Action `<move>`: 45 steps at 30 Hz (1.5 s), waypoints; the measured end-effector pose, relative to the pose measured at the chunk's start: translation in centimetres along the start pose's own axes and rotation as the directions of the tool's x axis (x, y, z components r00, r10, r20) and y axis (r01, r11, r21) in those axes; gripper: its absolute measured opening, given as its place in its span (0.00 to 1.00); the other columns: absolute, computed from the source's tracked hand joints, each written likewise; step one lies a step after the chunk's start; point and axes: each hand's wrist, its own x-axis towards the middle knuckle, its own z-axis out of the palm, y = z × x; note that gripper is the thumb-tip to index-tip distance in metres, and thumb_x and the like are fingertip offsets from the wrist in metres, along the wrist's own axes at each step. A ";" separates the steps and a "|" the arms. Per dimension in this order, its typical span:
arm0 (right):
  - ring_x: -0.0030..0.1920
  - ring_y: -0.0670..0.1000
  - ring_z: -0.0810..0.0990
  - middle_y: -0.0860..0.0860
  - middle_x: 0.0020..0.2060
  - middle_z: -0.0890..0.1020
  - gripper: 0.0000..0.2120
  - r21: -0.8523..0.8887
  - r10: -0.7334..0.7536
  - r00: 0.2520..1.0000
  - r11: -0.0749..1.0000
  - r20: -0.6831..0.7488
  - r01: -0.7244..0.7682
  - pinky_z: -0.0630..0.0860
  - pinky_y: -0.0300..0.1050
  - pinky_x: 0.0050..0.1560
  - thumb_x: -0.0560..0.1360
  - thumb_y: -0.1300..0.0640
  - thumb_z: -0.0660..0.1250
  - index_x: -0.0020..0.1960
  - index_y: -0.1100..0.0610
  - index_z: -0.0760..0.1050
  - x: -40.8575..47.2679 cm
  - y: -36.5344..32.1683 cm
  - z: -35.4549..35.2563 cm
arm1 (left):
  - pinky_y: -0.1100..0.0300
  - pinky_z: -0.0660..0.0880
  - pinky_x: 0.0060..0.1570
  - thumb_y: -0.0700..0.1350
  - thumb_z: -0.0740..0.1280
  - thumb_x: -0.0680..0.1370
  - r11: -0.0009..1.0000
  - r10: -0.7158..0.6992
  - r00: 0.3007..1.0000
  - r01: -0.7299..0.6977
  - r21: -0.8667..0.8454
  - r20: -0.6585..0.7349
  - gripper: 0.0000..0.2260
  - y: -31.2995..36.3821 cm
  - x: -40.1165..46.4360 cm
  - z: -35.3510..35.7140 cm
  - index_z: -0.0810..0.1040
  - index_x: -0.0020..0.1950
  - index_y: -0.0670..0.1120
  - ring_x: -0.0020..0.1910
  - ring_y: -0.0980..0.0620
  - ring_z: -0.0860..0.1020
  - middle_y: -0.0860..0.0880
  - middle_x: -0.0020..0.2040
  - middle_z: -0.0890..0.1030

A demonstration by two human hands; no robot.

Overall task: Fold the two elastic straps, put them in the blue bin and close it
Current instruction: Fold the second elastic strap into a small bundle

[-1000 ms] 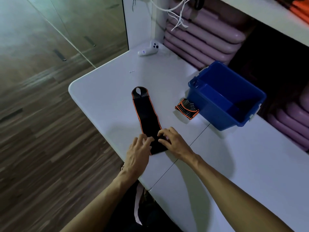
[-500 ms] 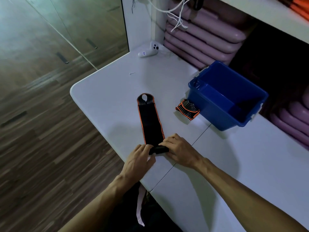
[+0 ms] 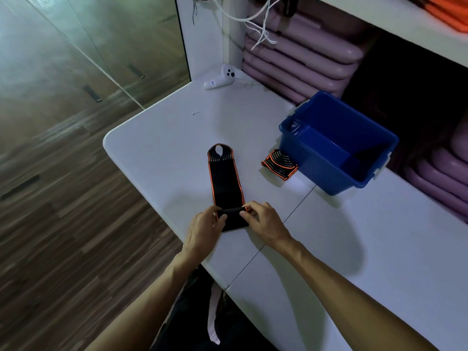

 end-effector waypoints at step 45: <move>0.61 0.59 0.73 0.58 0.62 0.76 0.28 -0.446 -0.339 0.896 0.781 0.285 0.437 0.75 0.55 0.51 0.75 0.56 0.69 0.73 0.59 0.67 3.2 0.2 -1.2 | 0.62 0.72 0.57 0.55 0.68 0.75 0.859 0.484 0.848 -0.507 0.065 0.214 0.23 -3.4 2.1 -2.7 0.72 0.66 0.47 0.58 0.54 0.75 0.51 0.62 0.75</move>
